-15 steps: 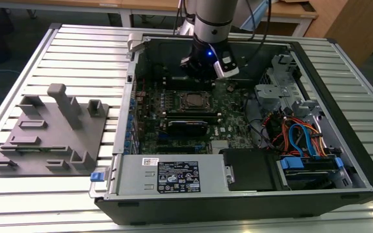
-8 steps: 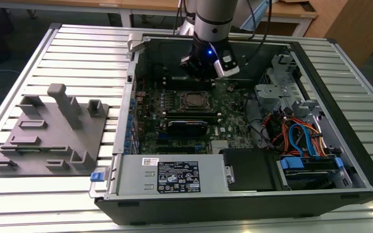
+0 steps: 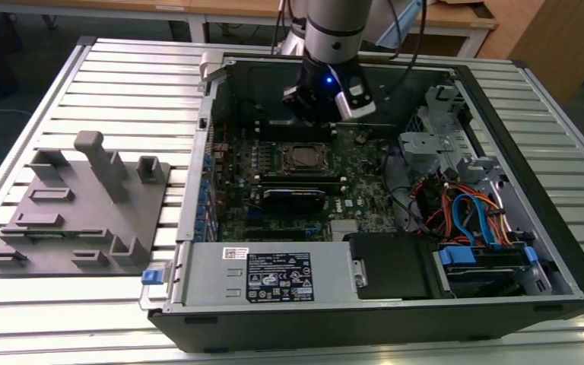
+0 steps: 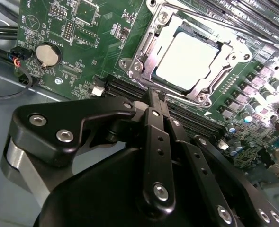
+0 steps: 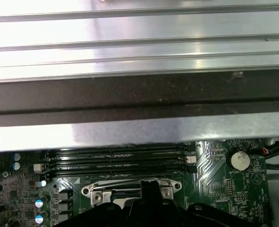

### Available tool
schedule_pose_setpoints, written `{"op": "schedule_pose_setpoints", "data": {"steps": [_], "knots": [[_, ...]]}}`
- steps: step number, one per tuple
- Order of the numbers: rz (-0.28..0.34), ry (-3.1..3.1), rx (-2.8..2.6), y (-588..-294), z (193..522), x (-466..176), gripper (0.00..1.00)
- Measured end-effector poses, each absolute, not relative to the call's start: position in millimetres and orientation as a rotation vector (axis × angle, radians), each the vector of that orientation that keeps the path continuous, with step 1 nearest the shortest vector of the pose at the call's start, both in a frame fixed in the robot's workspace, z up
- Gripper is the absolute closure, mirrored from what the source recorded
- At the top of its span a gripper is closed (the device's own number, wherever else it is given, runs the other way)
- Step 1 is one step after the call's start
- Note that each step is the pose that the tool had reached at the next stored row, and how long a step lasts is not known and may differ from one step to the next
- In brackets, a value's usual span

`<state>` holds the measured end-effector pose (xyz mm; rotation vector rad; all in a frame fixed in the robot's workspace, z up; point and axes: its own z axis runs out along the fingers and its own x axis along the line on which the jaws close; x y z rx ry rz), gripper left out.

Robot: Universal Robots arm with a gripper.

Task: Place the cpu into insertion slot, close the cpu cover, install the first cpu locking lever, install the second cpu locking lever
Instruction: 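Install the second cpu locking lever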

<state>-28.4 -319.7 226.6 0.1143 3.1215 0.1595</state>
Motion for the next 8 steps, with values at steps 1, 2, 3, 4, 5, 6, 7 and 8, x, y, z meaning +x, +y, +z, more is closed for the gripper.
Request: {"op": "schedule_pose_setpoints", "data": {"steps": [1, 2, 3, 4, 5, 6, 7, 8], "knots": [[0.16, 3.121, 0.114, -319.7, 227.6, -28.4, 0.9], [0.16, 3.121, 0.114, -319.7, 228.9, -28.4, 0.9], [0.159, 3.122, 0.114, -319.7, 230.0, -28.4, 0.9], [0.16, 3.121, 0.114, -319.7, 230.2, -28.4, 0.9], [0.16, 3.121, 0.114, -319.7, 230.2, -28.4, 0.9], [0.16, 3.121, 0.114, -319.7, 230.2, -28.4, 0.9], [0.16, 3.121, 0.114, -319.7, 230.2, -28.4, 0.9], [0.16, 3.121, 0.114, -319.7, 230.2, -28.4, 0.9]]}}
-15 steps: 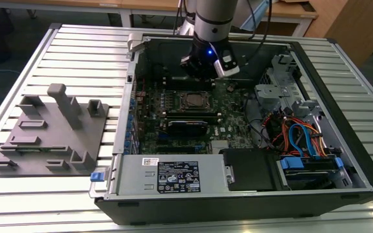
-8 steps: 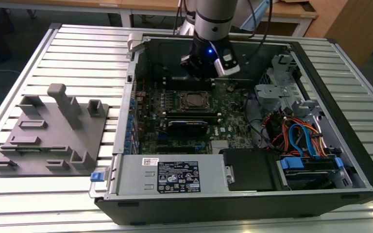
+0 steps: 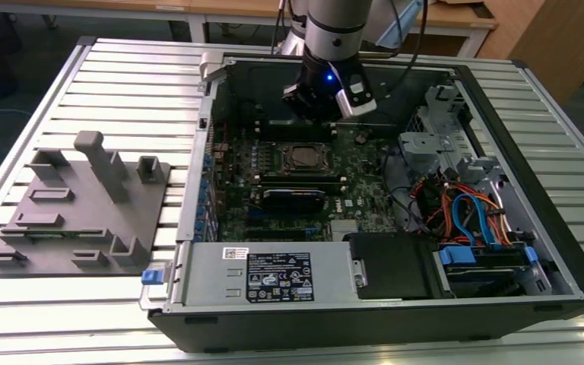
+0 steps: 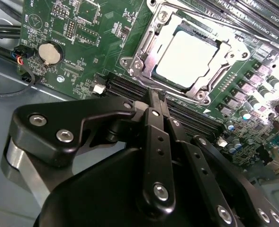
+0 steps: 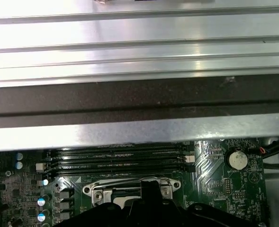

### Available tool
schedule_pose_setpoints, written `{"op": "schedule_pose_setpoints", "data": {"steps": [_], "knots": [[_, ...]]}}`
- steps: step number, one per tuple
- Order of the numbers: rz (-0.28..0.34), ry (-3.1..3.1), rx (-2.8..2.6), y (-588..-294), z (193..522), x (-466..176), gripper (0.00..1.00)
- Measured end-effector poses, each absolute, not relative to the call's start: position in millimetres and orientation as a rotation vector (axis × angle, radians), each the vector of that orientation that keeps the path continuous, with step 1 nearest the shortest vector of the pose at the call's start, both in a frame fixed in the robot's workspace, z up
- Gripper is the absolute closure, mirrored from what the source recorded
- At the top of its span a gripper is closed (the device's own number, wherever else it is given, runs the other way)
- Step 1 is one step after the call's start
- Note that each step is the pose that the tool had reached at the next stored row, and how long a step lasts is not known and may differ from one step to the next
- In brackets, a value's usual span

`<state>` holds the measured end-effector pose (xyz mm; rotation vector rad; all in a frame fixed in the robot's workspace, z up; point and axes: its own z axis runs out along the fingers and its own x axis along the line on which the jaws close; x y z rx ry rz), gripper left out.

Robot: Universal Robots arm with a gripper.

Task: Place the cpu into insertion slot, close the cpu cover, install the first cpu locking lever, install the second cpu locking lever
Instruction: 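Install the second cpu locking lever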

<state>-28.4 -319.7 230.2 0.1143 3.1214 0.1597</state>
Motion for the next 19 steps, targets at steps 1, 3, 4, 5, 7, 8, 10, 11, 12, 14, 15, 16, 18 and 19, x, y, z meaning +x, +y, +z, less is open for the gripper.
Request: {"op": "schedule_pose_setpoints", "data": {"steps": [1, 3, 4, 5, 7, 8, 10, 11, 12, 14, 15, 16, 18, 19], "knots": [[0.16, 3.121, 0.114, -320, 230, -28, 0.9], [0.159, 3.122, 0.114, -321, 230, -28, 0.9], [0.159, 3.122, 0.114, -321, 230, -28, 0.9], [0.16, 3.121, 0.114, -322, 230, -28, 0.9], [0.16, 3.122, 0.114, -324, 230, -28, 0.9], [0.16, 3.121, 0.114, -325, 230, -28, 0.9], [0.159, 3.122, 0.114, -327, 230, -28, 0.9], [0.16, 3.122, 0.114, -328, 230, -28, 0.9], [0.16, 3.122, 0.114, -329, 230, -28, 0.9], [0.16, 3.121, 0.114, -331, 230, -28, 0.9], [0.16, 3.121, 0.114, -331, 230, -28, 0.9], [0.16, 3.121, 0.114, -332, 230, -28, 0.9], [0.16, 3.121, 0.114, -334, 230, -28, 0.9], [0.16, 3.121, 0.114, -335, 230, -28, 0.9]]}}
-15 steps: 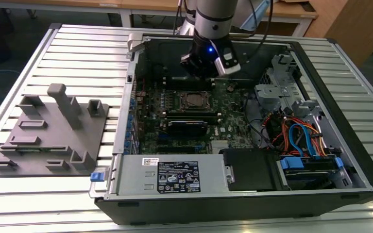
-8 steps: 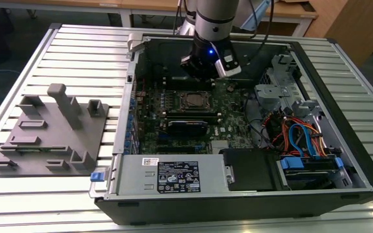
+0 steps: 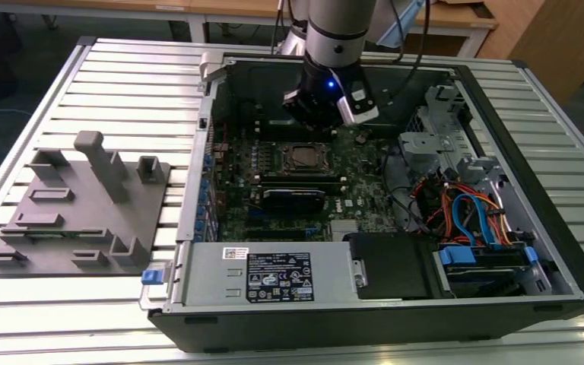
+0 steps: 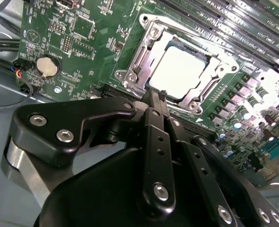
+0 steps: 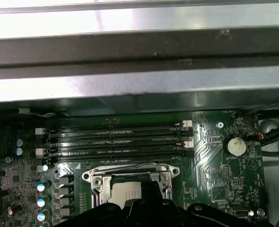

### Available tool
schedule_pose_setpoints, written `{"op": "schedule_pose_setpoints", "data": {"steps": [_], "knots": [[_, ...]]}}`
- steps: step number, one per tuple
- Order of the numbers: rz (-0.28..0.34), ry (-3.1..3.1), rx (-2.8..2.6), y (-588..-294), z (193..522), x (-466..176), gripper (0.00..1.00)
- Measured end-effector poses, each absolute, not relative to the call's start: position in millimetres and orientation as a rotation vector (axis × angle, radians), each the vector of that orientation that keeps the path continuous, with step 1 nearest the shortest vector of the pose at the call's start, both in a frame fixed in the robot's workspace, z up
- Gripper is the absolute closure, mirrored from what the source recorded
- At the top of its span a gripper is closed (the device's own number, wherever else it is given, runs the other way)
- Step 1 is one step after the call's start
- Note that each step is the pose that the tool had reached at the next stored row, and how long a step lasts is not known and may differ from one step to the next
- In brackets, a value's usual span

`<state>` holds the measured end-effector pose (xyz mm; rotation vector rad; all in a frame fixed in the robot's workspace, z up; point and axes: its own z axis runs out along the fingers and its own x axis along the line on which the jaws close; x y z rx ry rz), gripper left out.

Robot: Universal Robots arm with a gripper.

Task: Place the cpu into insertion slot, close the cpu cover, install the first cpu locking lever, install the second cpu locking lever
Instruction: 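Install the second cpu locking lever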

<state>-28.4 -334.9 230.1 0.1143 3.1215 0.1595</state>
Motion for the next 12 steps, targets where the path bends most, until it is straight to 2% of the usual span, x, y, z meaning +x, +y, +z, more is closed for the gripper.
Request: {"op": "schedule_pose_setpoints", "data": {"steps": [12], "knots": [[0.16, 3.121, 0.114, -342.5, 230.1, -28.4, 0.9]]}}
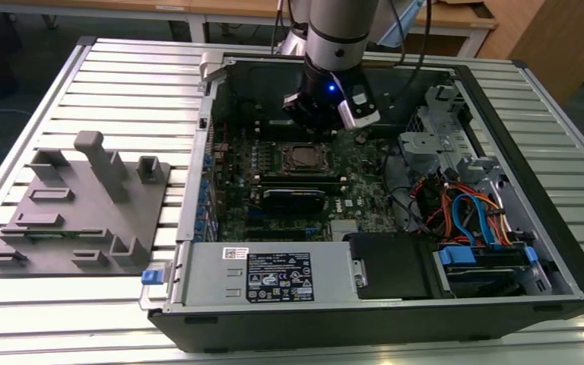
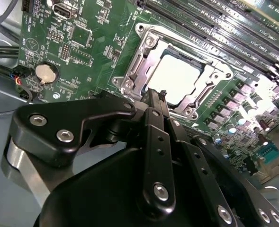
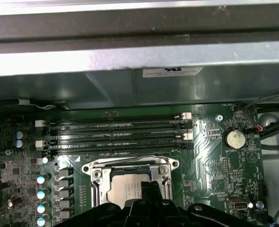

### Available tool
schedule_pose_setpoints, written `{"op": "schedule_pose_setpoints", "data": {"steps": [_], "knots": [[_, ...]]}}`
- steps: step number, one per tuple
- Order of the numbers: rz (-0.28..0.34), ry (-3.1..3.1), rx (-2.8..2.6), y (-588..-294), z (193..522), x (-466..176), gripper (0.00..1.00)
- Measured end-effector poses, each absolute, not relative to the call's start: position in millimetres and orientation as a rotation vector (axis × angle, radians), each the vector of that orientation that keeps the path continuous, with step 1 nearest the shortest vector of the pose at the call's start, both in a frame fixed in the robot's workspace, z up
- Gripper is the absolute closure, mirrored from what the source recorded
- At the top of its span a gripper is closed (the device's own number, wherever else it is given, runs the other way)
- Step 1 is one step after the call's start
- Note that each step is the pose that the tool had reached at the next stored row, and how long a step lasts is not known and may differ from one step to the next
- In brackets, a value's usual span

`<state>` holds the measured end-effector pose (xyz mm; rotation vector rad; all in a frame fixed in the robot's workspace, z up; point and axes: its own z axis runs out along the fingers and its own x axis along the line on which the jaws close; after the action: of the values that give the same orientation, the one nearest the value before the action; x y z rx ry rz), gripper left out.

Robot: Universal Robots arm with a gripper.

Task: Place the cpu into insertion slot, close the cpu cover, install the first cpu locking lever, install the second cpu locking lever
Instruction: 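Install the second cpu locking lever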

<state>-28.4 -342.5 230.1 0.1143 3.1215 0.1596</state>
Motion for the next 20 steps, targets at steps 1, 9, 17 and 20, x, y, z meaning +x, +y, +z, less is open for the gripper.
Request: {"op": "schedule_pose_setpoints", "data": {"steps": [1, 9, 17, 20], "knots": [[0.16, 3.121, 0.114, -343, 230, -28, 0.9], [0.16, 3.121, 0.114, -348, 230, -28, 0.9], [0.16, 3.121, 0.114, -353, 230, -28, 0.9], [0.16, 3.121, 0.114, -355, 230, -28, 0.9]]}}
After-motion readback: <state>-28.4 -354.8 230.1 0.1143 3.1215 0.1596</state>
